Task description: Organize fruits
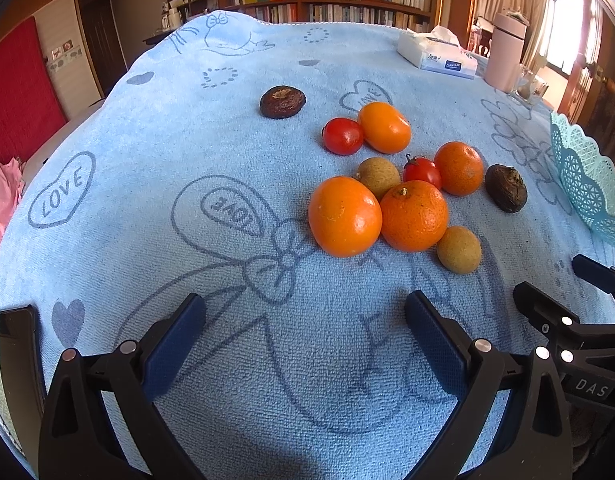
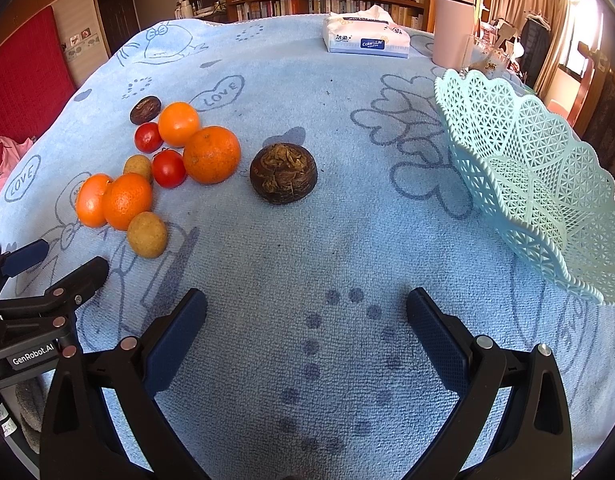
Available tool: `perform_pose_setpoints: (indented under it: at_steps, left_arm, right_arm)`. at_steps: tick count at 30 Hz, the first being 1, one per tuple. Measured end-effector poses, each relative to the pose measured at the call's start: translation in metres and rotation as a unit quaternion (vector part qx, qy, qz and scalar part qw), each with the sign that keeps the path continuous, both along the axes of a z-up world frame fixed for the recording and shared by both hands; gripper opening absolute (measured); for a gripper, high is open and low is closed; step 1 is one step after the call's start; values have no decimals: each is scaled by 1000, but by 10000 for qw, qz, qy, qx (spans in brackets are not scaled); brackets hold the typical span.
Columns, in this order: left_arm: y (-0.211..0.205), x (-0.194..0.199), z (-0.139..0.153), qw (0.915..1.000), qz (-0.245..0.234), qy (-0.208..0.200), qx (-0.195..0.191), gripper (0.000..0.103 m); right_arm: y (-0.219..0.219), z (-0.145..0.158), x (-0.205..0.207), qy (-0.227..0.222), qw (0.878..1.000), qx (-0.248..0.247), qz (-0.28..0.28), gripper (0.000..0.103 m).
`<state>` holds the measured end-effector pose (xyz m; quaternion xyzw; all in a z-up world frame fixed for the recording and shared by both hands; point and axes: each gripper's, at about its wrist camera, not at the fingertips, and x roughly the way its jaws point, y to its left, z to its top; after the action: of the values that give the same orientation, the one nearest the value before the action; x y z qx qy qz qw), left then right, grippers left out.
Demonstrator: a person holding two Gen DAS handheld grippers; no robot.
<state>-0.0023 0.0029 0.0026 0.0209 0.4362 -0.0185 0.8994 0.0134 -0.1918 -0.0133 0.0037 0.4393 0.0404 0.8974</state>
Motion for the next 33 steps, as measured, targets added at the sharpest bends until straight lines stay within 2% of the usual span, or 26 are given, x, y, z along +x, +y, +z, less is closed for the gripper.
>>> perform_pose_setpoints:
  at_steps: [5, 11, 22, 33]
  left_arm:
    - [10, -9, 9, 9991, 50, -323, -284, 98]
    - [14, -15, 18, 9977, 154, -580, -305, 98]
    - [1, -20, 26, 9951, 127, -893, 411, 98]
    - [3, -19, 30, 9923, 84, -1059, 643, 97]
  right_arm:
    - [0, 19, -17, -610, 9975, -233, -265, 101]
    - [7, 31, -31, -1070, 9924, -540, -294, 101]
    - [8, 35, -33, -1166, 9907, -619, -337, 101]
    - [11, 37, -35, -1212, 9900, -664, -295, 101]
